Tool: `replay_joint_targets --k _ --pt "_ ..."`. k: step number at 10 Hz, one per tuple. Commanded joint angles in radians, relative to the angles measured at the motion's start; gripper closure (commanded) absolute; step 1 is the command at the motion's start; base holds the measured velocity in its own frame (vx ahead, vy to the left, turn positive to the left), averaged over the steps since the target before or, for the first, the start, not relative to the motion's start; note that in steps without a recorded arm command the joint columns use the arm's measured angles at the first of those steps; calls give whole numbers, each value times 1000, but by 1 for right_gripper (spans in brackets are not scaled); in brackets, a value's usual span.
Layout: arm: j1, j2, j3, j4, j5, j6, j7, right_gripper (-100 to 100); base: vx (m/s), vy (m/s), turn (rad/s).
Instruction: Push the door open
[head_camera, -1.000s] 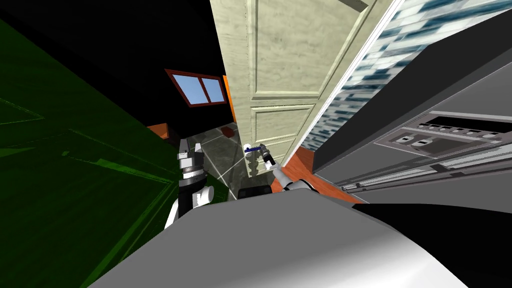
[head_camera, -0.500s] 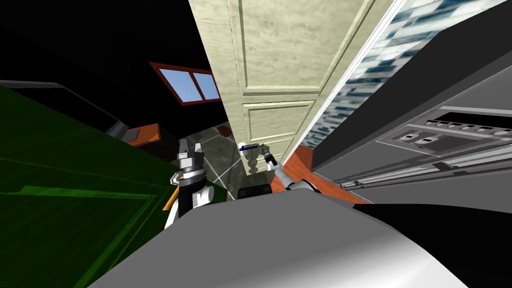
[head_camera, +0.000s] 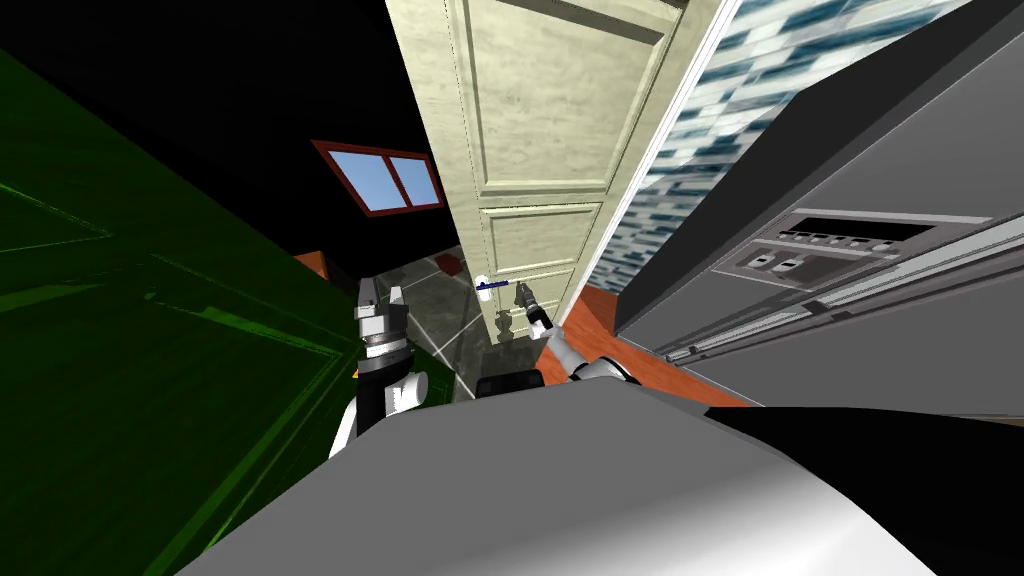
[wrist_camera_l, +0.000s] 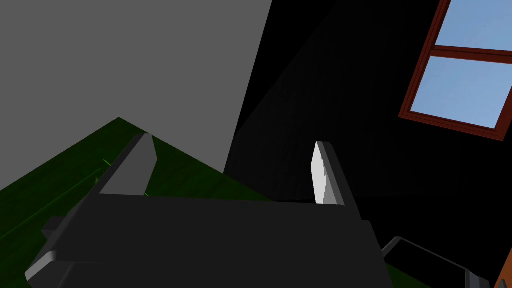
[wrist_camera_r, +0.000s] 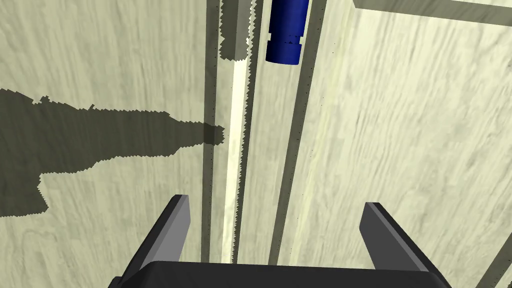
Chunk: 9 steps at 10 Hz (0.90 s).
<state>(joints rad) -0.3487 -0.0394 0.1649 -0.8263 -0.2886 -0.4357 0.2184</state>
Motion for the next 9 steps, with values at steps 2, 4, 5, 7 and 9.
replay_joint_targets --k 2,4,5,7,9 --pt "-15 19 17 2 -48 9 44 -100 -165 23 -32" --pt "-23 40 28 1 -81 16 73 -100 -160 49 -25" --pt "-28 57 35 0 -101 20 92 -100 -143 106 -11" --pt "-33 77 42 0 -121 24 109 -100 -121 165 -2" --pt "-41 80 44 15 -124 17 107 -100 -50 157 6"
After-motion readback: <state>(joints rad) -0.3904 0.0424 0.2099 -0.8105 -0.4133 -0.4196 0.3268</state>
